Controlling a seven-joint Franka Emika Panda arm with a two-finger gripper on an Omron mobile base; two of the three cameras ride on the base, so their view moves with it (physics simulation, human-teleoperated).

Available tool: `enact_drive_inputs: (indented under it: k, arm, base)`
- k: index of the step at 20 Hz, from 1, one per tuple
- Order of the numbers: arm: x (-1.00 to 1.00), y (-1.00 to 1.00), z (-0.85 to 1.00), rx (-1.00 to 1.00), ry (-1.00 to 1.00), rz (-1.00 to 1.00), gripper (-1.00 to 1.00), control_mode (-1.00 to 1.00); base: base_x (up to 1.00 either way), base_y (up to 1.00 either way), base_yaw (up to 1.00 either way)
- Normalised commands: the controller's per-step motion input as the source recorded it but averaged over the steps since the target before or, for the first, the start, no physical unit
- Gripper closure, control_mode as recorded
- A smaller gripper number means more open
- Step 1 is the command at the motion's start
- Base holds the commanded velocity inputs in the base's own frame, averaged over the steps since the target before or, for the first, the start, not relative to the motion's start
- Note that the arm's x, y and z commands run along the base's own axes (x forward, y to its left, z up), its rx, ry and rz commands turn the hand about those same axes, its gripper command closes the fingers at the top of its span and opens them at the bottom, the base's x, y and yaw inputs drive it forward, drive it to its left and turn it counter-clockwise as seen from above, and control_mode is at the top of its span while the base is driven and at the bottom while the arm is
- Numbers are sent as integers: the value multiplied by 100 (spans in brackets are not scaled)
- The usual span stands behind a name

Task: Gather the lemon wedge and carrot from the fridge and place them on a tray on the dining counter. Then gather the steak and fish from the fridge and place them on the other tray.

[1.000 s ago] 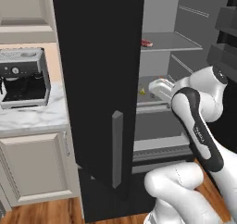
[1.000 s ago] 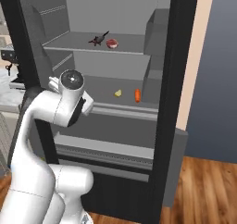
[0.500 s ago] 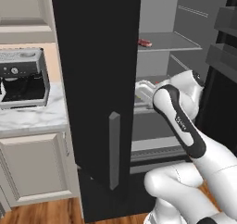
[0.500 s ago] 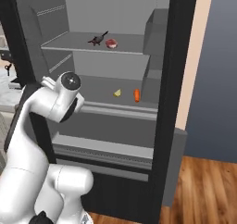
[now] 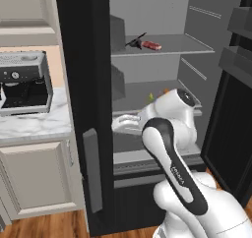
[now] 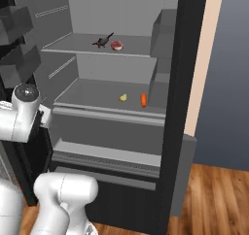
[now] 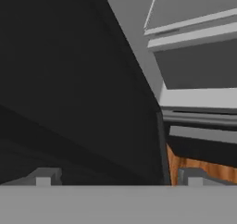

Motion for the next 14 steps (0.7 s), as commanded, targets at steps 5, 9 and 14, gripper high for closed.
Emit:
enact_drive_inputs:
  k: [5, 9, 14]
  arm:
    - [0, 81, 22, -20, -8, -13, -100, -100]
    - [1, -77, 74, -6, -9, -35, -100, -100]
    - [3, -94, 91, -18, -17, -20, -100, -100]
  base:
    - [0, 0, 0]
    - [0, 0, 0]
    - [0, 0, 0]
